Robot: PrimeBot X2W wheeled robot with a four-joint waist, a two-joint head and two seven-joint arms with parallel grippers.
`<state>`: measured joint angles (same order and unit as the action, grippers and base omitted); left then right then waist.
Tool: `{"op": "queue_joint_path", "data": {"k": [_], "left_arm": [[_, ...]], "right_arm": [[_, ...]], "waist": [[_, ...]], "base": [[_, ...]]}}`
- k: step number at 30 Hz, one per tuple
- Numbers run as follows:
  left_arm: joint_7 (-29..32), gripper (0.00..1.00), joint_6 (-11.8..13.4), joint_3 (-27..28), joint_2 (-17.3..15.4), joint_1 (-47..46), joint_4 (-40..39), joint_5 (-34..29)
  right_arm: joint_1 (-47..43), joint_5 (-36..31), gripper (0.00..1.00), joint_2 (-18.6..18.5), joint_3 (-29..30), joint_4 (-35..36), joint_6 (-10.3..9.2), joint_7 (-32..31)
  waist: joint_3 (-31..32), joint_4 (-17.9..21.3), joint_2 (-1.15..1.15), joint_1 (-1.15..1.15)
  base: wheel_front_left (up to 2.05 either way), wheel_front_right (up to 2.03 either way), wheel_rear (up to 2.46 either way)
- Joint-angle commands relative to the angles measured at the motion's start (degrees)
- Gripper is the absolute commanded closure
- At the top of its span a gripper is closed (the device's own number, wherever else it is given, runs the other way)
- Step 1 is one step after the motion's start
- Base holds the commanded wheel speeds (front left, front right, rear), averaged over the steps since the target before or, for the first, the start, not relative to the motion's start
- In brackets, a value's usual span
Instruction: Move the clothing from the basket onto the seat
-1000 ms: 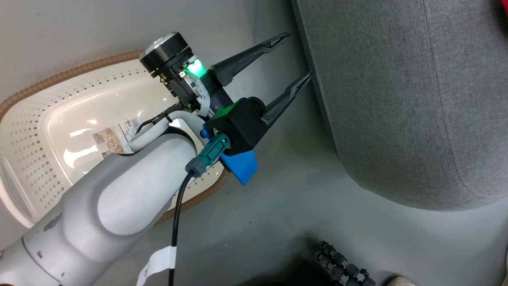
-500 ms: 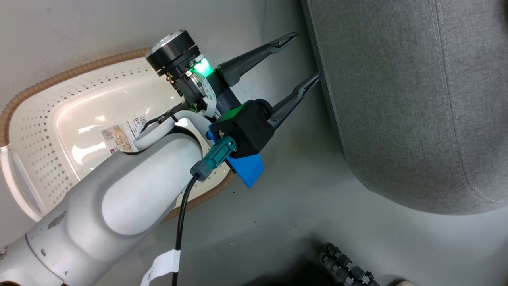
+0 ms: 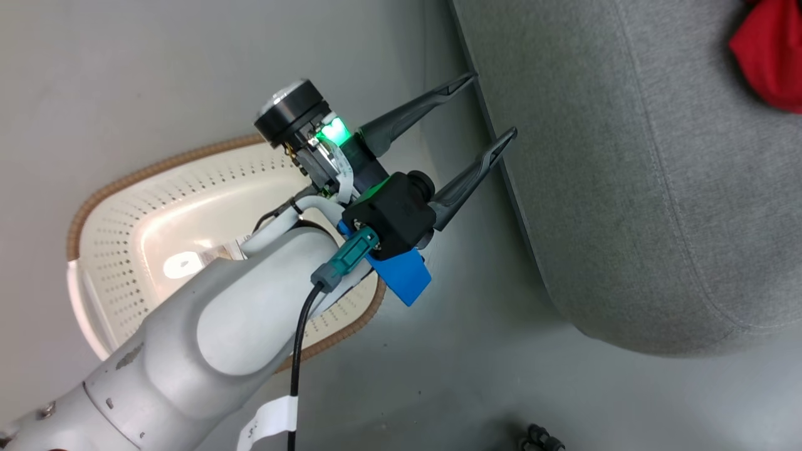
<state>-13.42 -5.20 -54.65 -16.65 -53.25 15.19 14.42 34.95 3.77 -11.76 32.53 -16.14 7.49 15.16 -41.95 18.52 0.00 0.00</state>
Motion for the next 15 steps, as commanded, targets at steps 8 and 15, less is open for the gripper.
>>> {"op": "queue_joint_path", "data": {"k": [8,15], "left_arm": [[-1.8,0.0,3.45,5.33,2.37,5.6,1.84,3.21],[-1.83,0.0,6.04,15.35,2.73,13.0,-1.52,3.13]], "right_arm": [[-7.56,-0.52,0.0,0.95,-7.27,8.02,0.01,-0.04],[-9.04,-1.35,0.0,1.72,-16.5,11.07,0.0,-0.03]], "waist": [[12.6,-3.9,0.0,0.0],[20.0,-7.98,0.0,0.0]], "base": [[0.0,0.0,0.0],[0.0,0.0,0.0]]}}
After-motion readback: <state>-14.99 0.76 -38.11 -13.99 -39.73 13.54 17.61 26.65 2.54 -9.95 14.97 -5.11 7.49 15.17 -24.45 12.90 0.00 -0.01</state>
